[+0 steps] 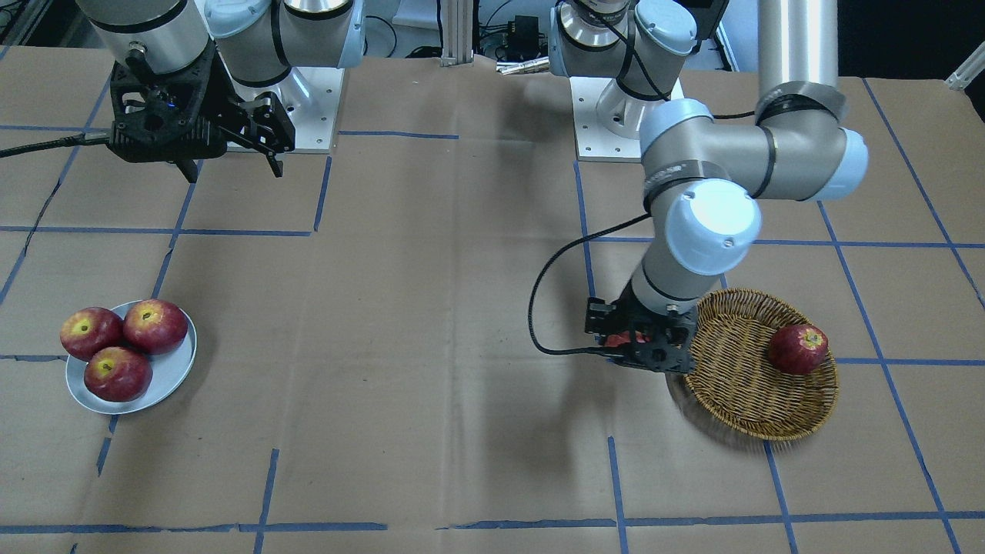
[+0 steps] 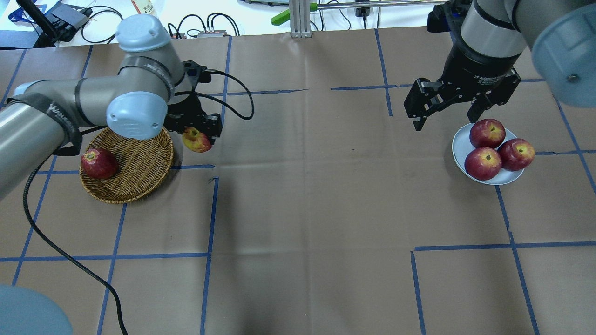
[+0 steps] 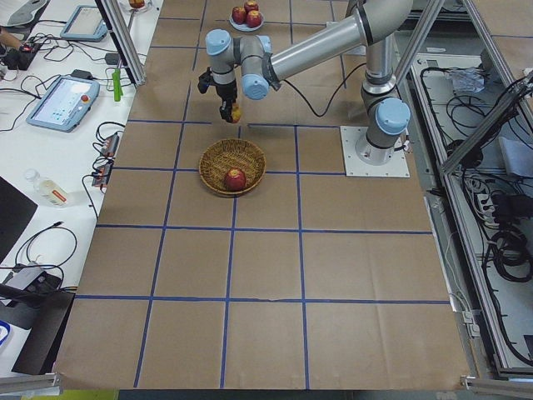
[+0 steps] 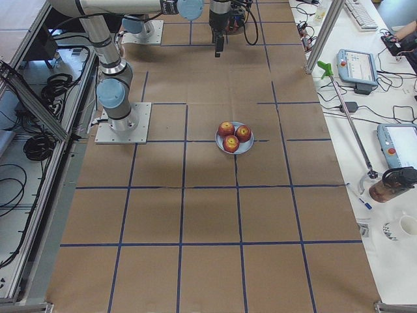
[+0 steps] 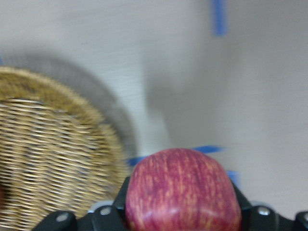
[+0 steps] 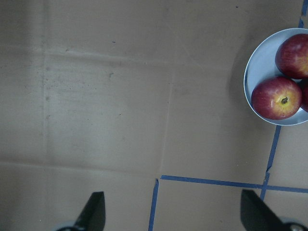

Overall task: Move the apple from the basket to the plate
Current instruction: 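Lift the apple with the left gripper and carry it toward the table center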

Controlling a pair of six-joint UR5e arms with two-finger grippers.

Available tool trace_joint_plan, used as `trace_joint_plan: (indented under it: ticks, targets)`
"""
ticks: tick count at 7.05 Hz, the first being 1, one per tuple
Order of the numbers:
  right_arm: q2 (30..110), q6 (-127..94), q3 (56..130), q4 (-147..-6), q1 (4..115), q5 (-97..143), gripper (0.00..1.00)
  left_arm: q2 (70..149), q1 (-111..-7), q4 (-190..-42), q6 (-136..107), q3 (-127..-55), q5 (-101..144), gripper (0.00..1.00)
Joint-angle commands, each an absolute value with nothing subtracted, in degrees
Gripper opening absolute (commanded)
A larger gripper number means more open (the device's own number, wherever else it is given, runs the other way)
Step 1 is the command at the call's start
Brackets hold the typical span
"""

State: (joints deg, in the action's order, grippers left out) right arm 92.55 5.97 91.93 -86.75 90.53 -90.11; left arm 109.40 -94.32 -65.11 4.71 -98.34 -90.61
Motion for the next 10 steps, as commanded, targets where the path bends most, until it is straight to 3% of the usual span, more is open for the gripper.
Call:
trace_joint_plan:
  ticks: [1,4,10]
  targets:
    - [92.5,6.0,91.9,-86.7,90.5,-90.1,1.0,114.4,-104.2,-64.3,-5.1,-93.8,-88.9,0.53]
    - [92.5,6.0,91.9,-86.7,90.5,-90.1,1.0,126.5,-112.1,-64.9,-10.9,-80.0,-89.2,0.53]
    - [92.5,6.0,91.9,-86.7,90.5,-90.1,1.0,128.1,-112.1,-64.7,-10.7,-83.1,-89.8,0.56]
